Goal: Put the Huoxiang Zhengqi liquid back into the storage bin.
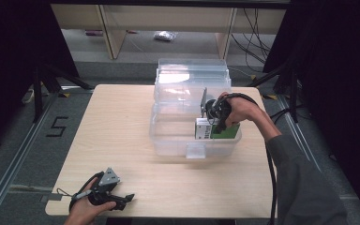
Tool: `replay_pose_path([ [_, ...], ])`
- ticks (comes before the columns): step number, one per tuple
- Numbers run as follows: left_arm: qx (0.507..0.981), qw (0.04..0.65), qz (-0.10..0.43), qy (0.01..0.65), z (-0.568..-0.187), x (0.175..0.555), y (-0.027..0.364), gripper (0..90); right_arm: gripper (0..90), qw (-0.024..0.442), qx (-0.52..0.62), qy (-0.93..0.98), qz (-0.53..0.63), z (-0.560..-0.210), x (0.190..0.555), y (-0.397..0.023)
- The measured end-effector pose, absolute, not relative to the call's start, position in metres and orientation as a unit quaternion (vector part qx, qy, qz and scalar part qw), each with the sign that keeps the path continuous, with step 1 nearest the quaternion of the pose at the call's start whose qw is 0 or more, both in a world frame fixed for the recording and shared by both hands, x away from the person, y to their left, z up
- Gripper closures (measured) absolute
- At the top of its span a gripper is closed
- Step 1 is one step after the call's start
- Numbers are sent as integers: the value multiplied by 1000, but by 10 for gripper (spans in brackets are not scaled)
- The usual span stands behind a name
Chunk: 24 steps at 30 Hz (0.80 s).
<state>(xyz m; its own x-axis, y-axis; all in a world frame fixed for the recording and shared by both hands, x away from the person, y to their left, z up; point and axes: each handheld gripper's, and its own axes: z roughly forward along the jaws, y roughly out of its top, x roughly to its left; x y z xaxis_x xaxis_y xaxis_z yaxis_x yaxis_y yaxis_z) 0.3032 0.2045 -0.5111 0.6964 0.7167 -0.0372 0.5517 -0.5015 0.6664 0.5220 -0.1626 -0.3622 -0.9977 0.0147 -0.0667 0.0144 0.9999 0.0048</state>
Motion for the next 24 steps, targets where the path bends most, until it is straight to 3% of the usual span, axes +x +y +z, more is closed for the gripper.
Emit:
replay_pose_path([
  [24, 859, 334, 123, 369, -511, 303, 205, 150, 644, 21, 5, 1000, -6, -391, 527, -169],
])
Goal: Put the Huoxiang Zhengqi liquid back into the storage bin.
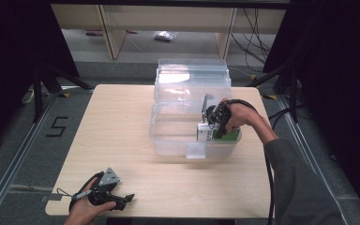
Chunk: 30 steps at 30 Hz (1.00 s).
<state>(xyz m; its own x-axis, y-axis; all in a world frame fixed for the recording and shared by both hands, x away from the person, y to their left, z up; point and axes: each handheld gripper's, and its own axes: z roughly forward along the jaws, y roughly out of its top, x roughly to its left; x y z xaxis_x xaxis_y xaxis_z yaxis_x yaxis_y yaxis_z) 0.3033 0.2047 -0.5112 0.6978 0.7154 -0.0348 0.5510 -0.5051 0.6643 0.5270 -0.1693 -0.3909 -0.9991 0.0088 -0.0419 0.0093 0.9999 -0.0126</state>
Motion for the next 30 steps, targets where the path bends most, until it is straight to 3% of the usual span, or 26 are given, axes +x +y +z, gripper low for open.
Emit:
replay_pose_path([
  [20, 860, 334, 119, 367, -511, 303, 205, 150, 631, 16, 3, 1000, -11, -407, 525, -174],
  [30, 859, 333, 122, 369, -512, 303, 204, 150, 608, 17, 23, 1000, 8, -392, 522, -178],
])
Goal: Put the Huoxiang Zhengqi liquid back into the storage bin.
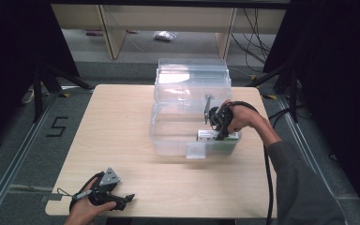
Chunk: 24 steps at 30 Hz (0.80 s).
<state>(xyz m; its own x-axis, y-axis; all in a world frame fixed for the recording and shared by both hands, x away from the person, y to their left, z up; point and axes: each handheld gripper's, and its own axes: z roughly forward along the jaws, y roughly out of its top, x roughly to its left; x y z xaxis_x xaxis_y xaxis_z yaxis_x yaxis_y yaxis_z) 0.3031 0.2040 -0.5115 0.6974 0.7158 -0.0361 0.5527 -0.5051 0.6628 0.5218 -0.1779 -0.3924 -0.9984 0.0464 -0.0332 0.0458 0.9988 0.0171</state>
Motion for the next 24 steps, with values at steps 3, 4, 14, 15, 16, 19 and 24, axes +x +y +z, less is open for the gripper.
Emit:
replay_pose_path([
  [3, 859, 335, 119, 369, -511, 303, 204, 150, 598, 29, 14, 999, 13, -383, 522, -182],
  [4, 859, 335, 119, 369, -511, 303, 204, 150, 595, 28, 20, 999, 20, -379, 521, -183],
  [14, 859, 334, 122, 369, -511, 303, 204, 150, 524, 51, 62, 996, 45, -350, 514, -193],
  [15, 859, 334, 122, 369, -511, 303, 204, 150, 515, 53, 53, 996, 51, -349, 515, -194],
  [16, 859, 334, 122, 369, -511, 303, 204, 150, 515, 53, 53, 996, 51, -349, 515, -194],
  [19, 859, 333, 122, 370, -512, 303, 204, 150, 495, 56, 65, 995, 55, -346, 514, -196],
  [24, 859, 335, 118, 368, -512, 303, 204, 150, 469, 63, 88, 992, 65, -344, 513, -198],
])
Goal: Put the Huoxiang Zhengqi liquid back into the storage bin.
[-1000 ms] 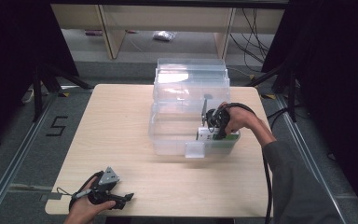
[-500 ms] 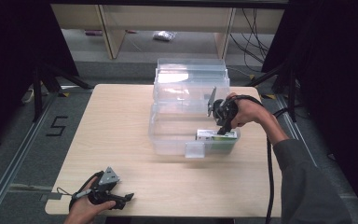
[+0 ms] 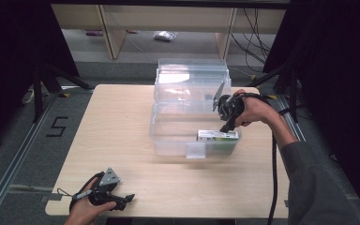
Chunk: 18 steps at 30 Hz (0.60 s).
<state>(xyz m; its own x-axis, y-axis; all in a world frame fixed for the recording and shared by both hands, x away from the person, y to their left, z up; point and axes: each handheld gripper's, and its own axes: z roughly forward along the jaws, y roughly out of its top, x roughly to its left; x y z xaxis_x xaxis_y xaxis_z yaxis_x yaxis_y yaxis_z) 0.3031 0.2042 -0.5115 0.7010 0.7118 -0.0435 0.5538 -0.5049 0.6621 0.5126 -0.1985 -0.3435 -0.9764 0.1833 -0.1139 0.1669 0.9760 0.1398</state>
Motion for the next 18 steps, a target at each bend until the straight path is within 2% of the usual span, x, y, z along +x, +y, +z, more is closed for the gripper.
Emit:
replay_pose_path([
  [18, 858, 336, 120, 369, -511, 303, 204, 150, 407, 67, 131, 985, 93, -338, 505, -200],
])
